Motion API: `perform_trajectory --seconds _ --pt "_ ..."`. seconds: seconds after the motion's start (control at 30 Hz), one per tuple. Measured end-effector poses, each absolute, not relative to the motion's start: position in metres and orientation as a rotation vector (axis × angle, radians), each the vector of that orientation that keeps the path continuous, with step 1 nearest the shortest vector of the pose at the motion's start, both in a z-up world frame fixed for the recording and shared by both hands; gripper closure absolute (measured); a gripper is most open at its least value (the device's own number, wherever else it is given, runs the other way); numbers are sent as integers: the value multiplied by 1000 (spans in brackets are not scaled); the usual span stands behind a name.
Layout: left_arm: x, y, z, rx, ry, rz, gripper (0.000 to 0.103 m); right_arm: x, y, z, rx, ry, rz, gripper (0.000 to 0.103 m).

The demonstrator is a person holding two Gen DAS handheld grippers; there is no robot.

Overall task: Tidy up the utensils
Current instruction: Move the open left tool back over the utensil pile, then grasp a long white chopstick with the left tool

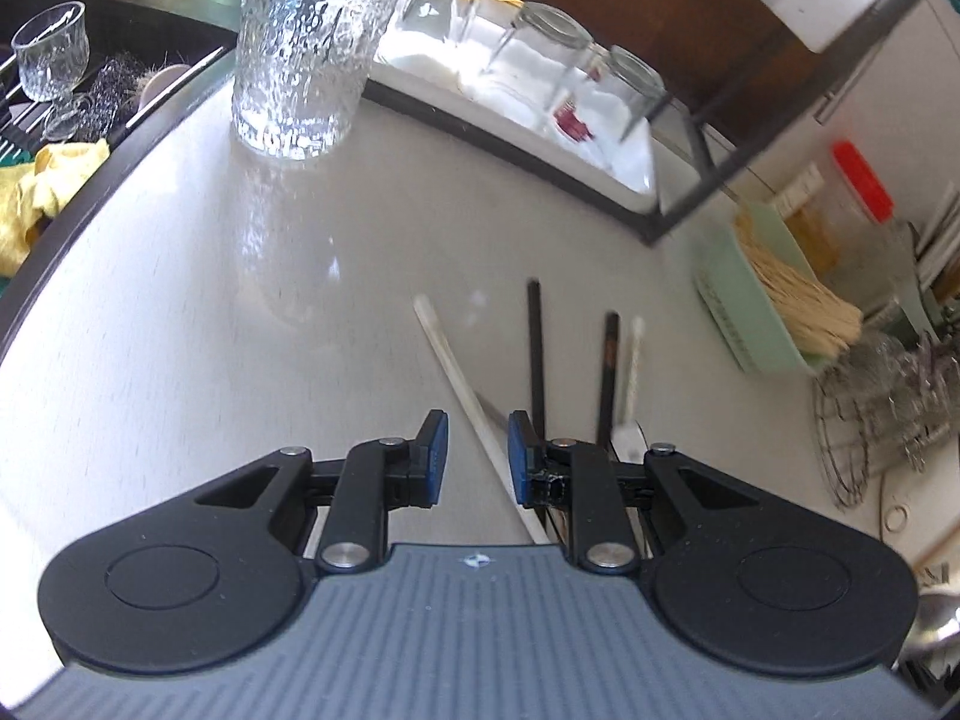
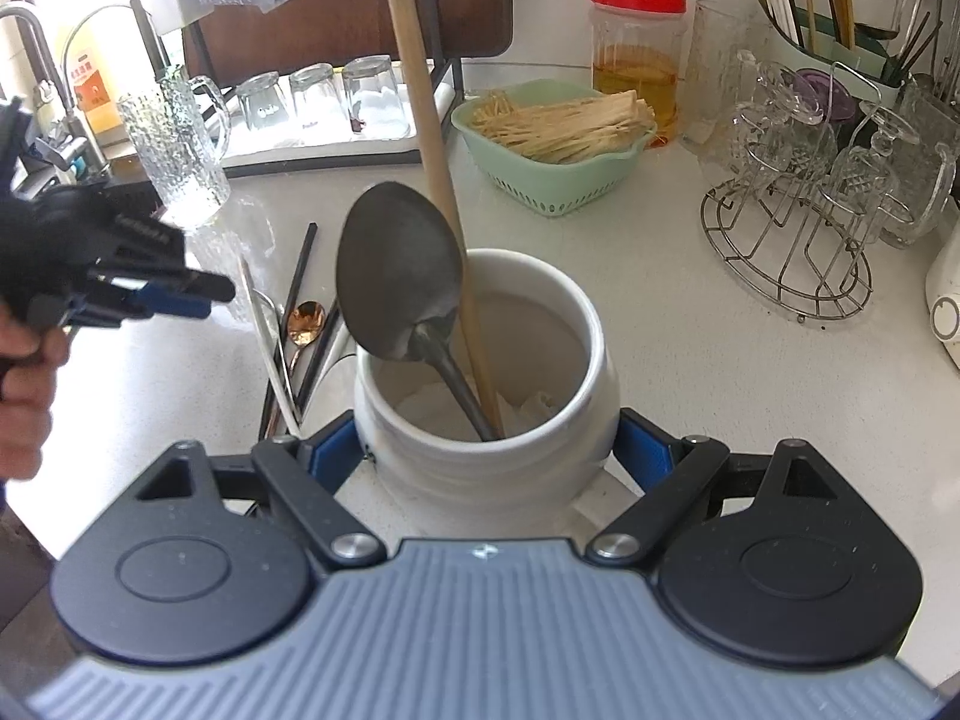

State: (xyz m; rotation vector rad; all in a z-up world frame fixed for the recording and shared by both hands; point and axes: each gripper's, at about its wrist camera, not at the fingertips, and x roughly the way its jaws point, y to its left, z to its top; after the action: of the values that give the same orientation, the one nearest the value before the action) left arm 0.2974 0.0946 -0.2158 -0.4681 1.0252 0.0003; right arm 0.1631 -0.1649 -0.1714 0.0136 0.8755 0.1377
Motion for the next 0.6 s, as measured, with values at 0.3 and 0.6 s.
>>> perform_trajectory --seconds 0.3,0.6 --pt "326 86 -232 -377 1022 42 79 162 -164 -171 21 881 110 13" --pt "347 74 -234 -301 1034 78 81 159 -163 -171 31 879 84 13"
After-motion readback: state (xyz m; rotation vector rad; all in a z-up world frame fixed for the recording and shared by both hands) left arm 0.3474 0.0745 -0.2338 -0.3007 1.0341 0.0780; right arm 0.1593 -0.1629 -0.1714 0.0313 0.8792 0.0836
